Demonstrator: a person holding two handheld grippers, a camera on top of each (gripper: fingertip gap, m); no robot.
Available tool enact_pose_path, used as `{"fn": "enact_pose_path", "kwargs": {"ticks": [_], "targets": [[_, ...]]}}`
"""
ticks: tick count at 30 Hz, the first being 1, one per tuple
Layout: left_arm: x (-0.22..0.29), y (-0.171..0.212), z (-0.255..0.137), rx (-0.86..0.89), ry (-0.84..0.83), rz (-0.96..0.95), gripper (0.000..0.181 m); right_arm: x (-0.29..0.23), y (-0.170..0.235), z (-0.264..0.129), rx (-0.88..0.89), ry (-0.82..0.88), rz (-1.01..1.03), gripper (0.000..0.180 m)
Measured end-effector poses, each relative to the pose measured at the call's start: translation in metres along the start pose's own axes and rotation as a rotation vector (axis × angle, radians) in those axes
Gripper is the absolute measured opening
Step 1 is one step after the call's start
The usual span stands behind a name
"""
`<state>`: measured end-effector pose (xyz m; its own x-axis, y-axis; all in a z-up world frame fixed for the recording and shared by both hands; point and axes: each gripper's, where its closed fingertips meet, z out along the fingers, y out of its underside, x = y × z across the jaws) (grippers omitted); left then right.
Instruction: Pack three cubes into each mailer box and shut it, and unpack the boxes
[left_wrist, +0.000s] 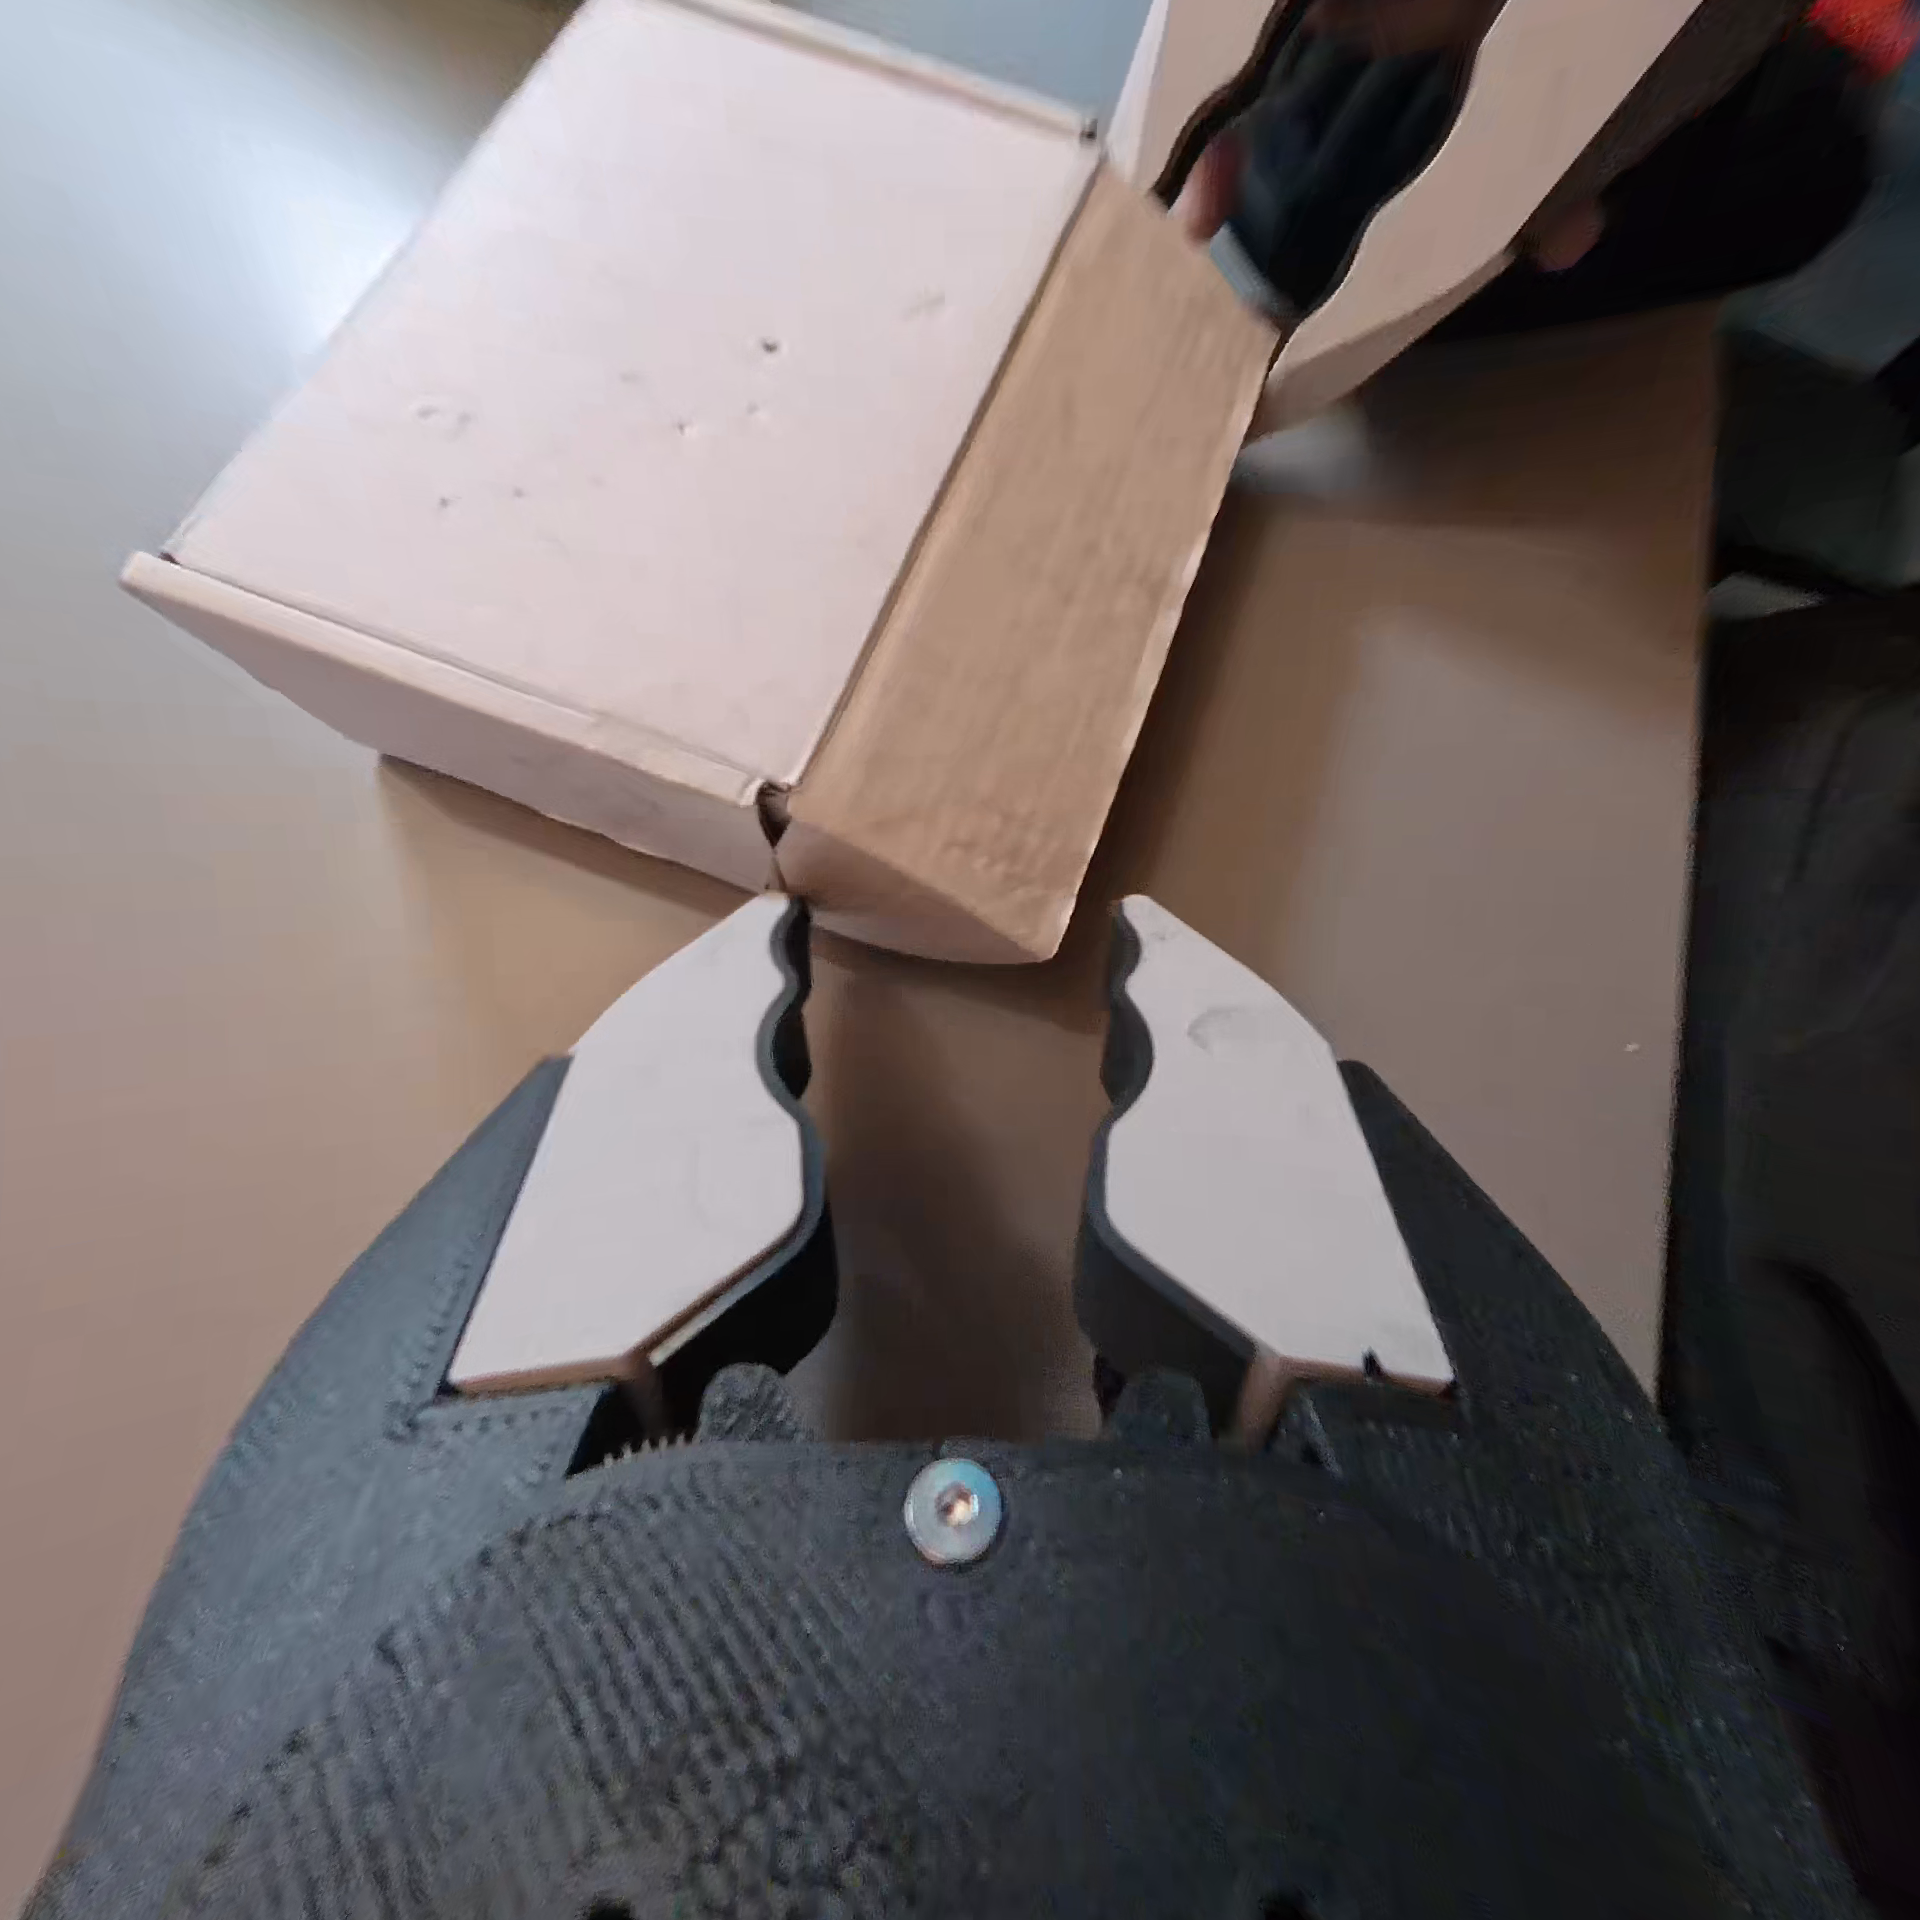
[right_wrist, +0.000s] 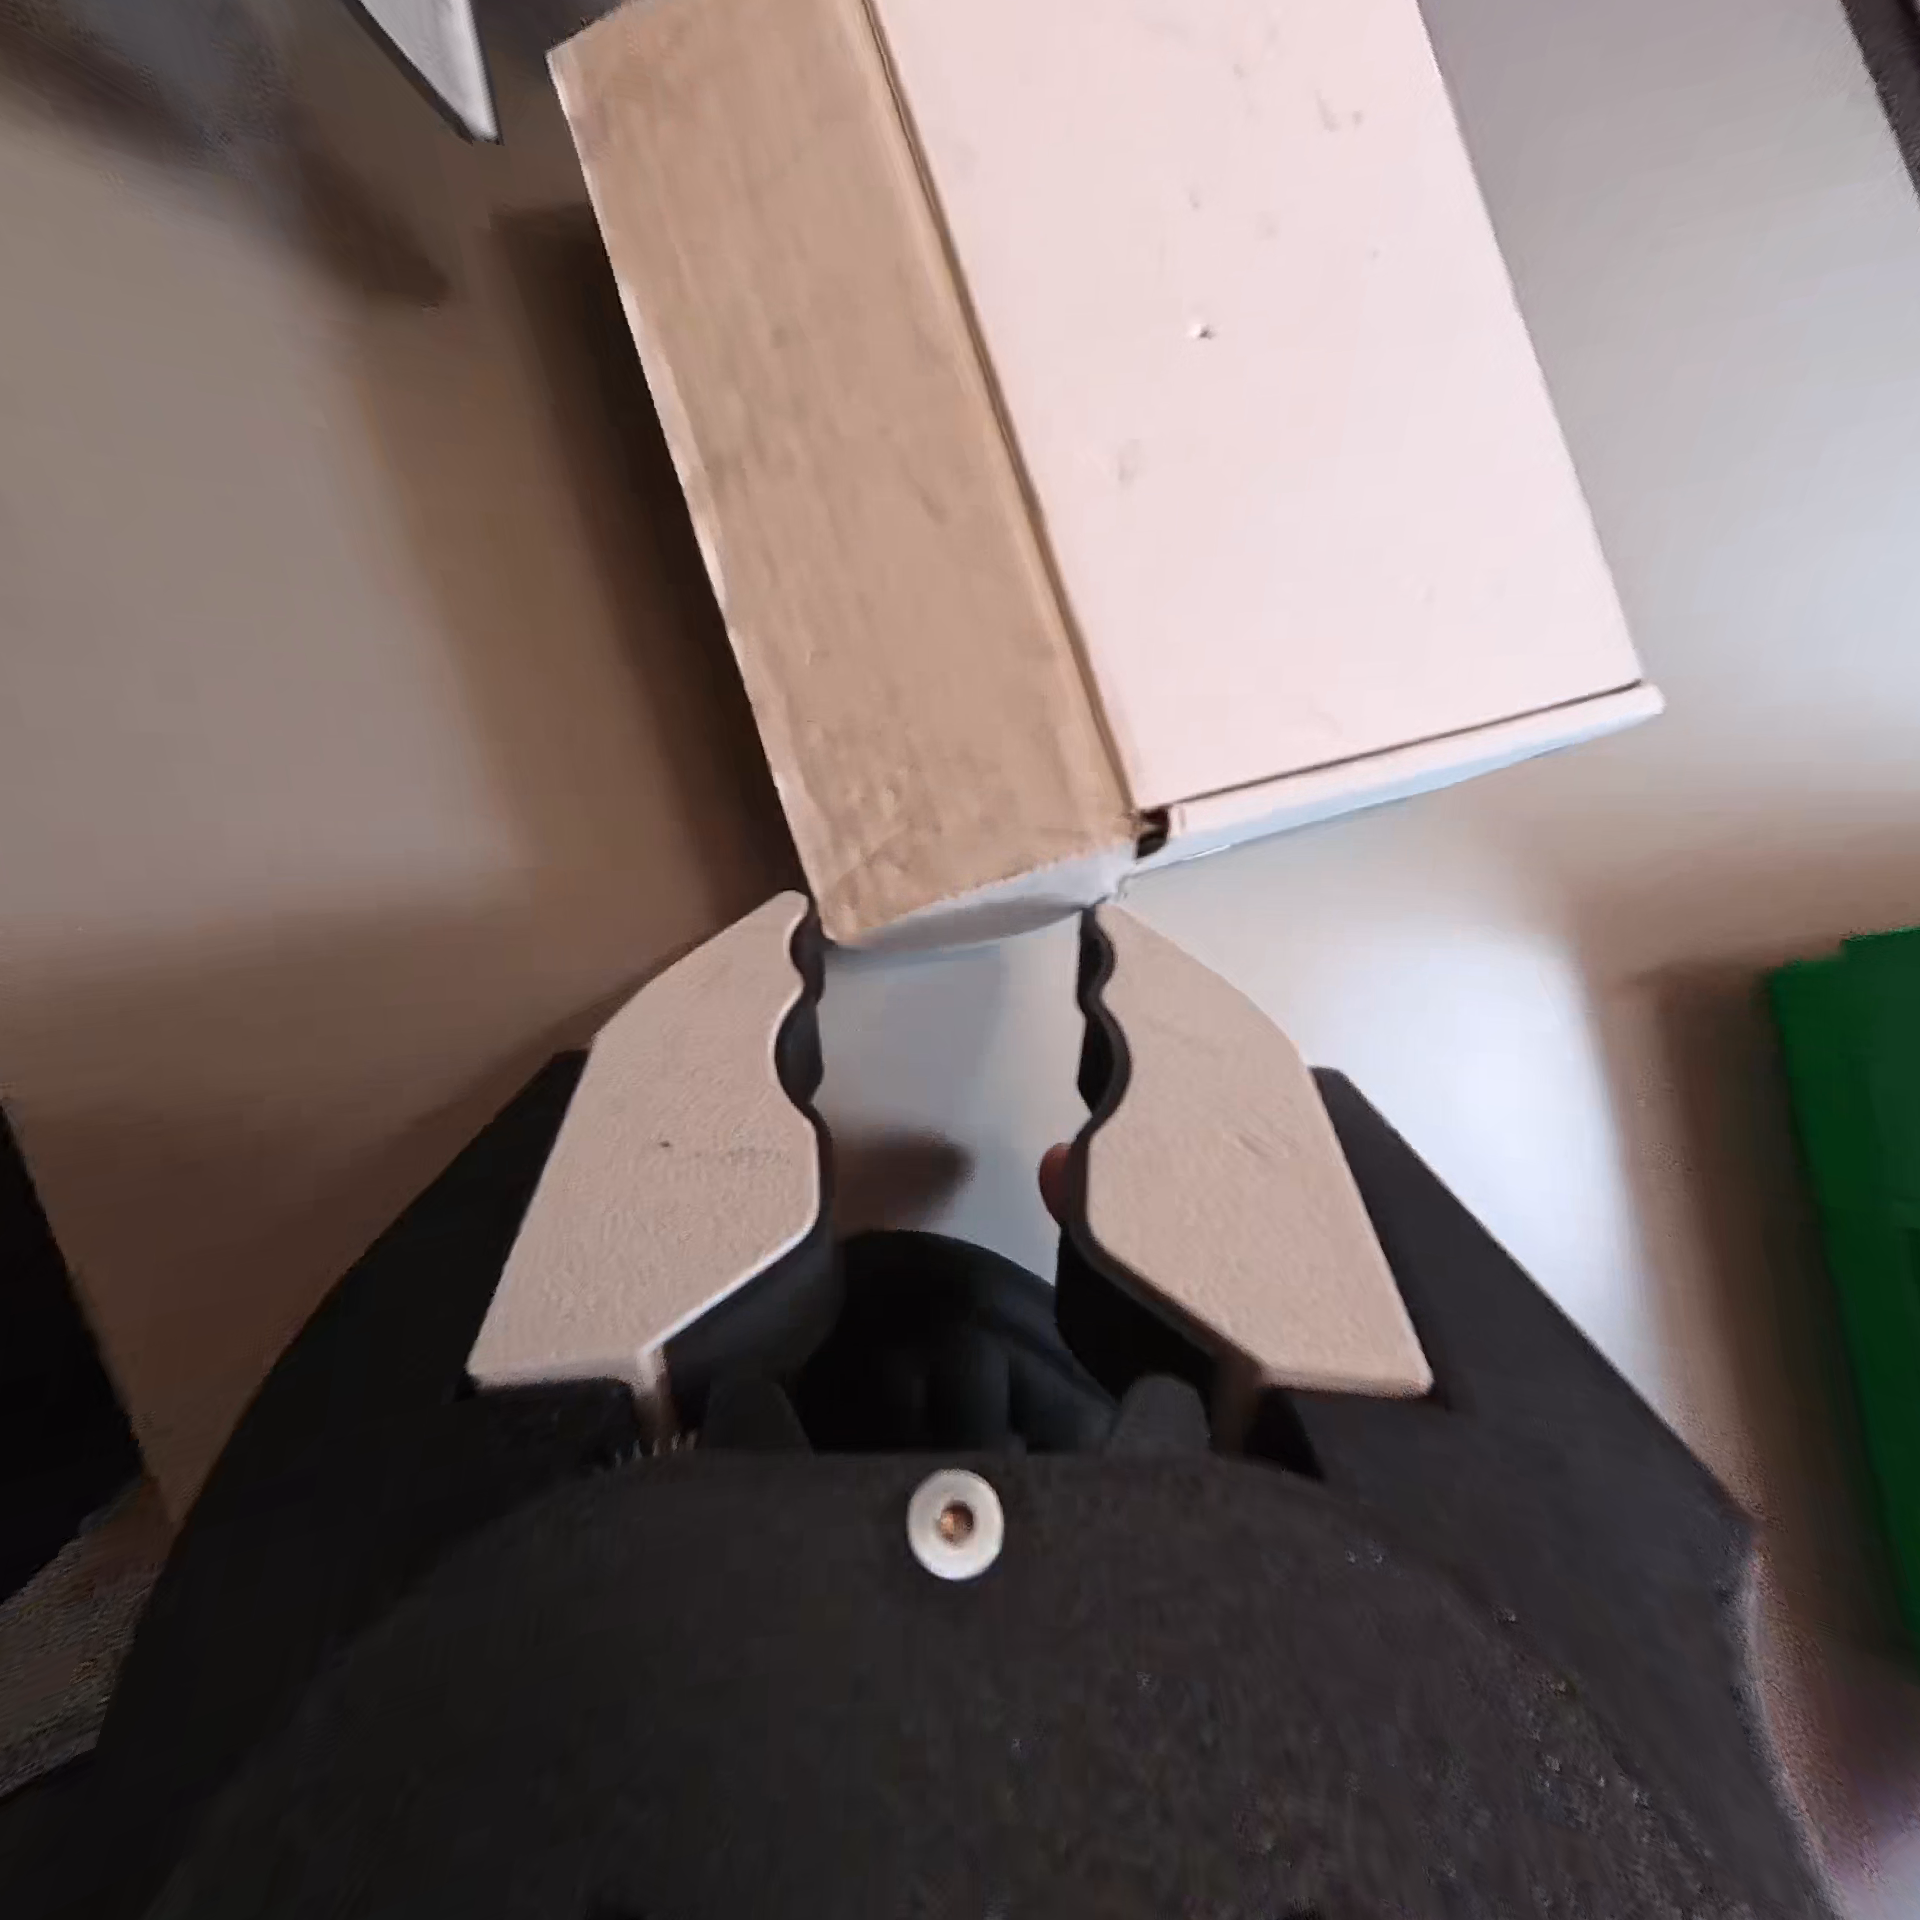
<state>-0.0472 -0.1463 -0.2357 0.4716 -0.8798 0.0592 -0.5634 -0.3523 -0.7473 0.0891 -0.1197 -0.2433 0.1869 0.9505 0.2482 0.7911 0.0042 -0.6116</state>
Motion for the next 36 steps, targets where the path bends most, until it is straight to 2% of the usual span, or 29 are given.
{"fn": "enact_pose_path", "kwargs": {"ticks": [1, 3, 6, 8, 10, 17, 22, 25, 30, 33, 36], "targets": [[-0.002, 0.003, 0.002, -0.030, -0.032, 0.019, 0.048, -0.002, -0.001, 0.000, 0.004, 0.004, 0.001, 0.041], [-0.002, 0.003, 0.004, -0.049, -0.067, 0.032, 0.045, -0.005, -0.001, -0.001, 0.006, -0.023, 0.034, 0.037], [0.008, 0.001, 0.002, -0.072, 0.000, -0.039, 0.033, -0.013, -0.006, -0.006, 0.037, -0.147, 0.131, 0.030], [0.009, -0.001, 0.001, -0.080, 0.014, -0.101, 0.034, -0.015, -0.011, -0.009, 0.050, -0.236, 0.227, 0.029], [0.008, -0.003, 0.000, -0.073, 0.013, -0.124, 0.035, -0.011, -0.009, -0.008, 0.040, -0.261, 0.240, 0.030], [0.004, 0.001, 0.003, -0.029, 0.019, -0.122, 0.034, -0.003, 0.000, 0.003, 0.019, -0.160, 0.140, 0.037], [-0.005, 0.008, 0.007, -0.058, -0.027, -0.160, 0.024, 0.000, 0.000, 0.009, 0.018, -0.100, 0.064, 0.037], [-0.011, 0.013, 0.001, -0.105, -0.059, -0.120, 0.038, 0.002, -0.001, 0.002, 0.019, -0.133, 0.092, 0.045], [-0.016, -0.006, -0.015, -0.006, 0.028, -0.130, 0.062, 0.017, -0.007, -0.014, 0.043, -0.195, 0.233, 0.058], [-0.034, -0.014, -0.010, 0.030, 0.048, -0.092, 0.075, 0.022, -0.011, -0.007, 0.047, -0.235, 0.296, 0.069], [-0.044, -0.011, 0.007, -0.005, 0.106, -0.059, 0.077, 0.021, -0.011, 0.002, 0.034, -0.311, 0.278, 0.069]]}}
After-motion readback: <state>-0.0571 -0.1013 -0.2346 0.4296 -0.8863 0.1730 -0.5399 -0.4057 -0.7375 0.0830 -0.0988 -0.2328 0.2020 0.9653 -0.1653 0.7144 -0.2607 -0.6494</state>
